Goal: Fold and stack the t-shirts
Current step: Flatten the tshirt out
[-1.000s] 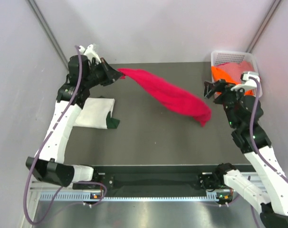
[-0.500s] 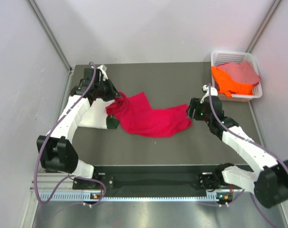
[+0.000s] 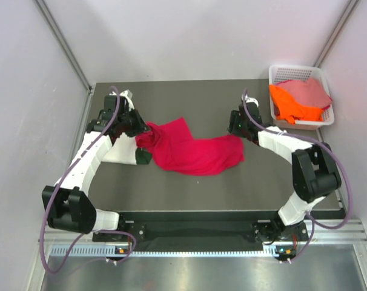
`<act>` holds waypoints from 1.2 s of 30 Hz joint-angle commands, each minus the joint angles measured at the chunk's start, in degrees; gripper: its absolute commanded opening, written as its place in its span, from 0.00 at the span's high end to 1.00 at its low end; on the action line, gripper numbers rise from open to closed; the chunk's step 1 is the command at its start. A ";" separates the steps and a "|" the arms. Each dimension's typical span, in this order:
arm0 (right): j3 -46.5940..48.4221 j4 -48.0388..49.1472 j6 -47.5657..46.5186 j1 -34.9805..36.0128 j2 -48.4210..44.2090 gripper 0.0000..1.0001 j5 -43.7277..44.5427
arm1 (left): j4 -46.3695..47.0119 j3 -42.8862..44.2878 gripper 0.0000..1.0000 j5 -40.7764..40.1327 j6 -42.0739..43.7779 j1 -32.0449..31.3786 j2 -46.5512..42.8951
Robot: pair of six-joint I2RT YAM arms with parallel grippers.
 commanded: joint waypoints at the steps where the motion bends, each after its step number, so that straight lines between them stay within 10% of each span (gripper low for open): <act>1: 6.27 1.12 0.85 -0.96 3.97 0.46 1.89 | 0.19 -0.68 1.00 -1.10 0.25 0.10 -2.52; 24: 8.65 -1.17 -0.21 -2.54 14.79 0.57 5.67 | -0.96 -1.21 1.00 -2.94 0.87 0.10 -2.70; 31: 8.65 -1.09 -0.56 -2.72 13.22 0.99 5.49 | -0.96 -1.74 1.00 -3.39 1.04 0.01 -3.14; 36: 13.46 -4.24 0.05 -5.08 7.94 1.00 4.89 | -0.52 -1.13 1.00 -2.08 0.61 0.10 -1.04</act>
